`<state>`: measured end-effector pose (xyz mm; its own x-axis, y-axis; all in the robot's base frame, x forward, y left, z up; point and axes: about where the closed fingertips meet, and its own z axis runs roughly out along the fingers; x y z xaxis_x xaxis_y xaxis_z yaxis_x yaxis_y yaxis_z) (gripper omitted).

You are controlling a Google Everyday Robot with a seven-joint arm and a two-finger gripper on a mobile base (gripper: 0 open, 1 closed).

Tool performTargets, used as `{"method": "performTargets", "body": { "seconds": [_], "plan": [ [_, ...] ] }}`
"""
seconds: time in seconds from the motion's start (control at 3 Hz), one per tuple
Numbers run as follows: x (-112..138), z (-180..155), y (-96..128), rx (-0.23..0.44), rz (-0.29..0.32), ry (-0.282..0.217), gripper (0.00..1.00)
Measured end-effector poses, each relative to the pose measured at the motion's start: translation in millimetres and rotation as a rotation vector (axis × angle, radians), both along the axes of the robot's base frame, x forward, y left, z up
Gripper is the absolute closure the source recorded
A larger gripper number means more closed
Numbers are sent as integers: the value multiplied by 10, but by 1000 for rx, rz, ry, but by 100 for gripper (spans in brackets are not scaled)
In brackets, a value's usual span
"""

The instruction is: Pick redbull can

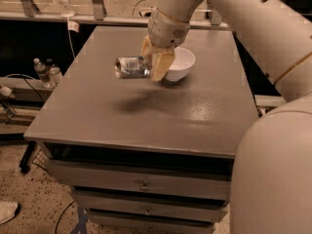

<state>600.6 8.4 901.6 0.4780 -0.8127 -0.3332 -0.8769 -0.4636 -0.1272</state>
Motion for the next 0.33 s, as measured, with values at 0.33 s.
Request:
{"method": "performTargets", "body": {
  "seconds": [0.33],
  "plan": [
    [14,170,2,53,-12,-13,100]
  ]
}}
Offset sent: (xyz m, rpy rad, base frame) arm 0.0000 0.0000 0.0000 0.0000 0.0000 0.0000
